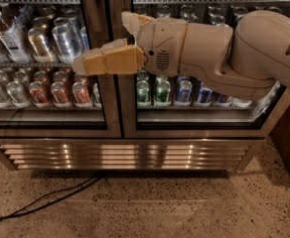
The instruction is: Open left fridge door
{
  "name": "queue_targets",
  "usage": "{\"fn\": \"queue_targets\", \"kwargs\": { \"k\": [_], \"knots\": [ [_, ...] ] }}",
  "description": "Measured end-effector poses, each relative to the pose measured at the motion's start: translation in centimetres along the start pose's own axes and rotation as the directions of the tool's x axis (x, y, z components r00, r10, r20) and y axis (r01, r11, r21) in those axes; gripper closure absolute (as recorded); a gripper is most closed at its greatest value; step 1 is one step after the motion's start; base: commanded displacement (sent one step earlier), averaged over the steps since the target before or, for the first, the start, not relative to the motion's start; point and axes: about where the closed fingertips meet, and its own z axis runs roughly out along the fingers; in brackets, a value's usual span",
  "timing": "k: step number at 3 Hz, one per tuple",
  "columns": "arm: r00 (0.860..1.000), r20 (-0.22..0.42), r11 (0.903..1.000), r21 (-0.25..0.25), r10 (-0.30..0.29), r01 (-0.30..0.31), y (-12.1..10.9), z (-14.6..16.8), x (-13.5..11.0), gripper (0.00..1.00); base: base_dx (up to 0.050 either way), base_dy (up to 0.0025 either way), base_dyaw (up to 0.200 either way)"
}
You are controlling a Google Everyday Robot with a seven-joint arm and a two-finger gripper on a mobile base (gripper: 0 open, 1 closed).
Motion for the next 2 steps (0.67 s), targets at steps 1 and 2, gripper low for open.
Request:
{"fn": "queue_targets", "kwargs": {
  "k": [1,2],
  "knots": [
    [1.0,0.0,1.0,0.0,0.0,0.0,0.0,0.0,0.0,0.0,0.04,0.00245,0.122],
    [1.0,0.0,1.0,0.0,0.0,0.0,0.0,0.0,0.0,0.0,0.04,-0.00238,-0.12]
  ]
}}
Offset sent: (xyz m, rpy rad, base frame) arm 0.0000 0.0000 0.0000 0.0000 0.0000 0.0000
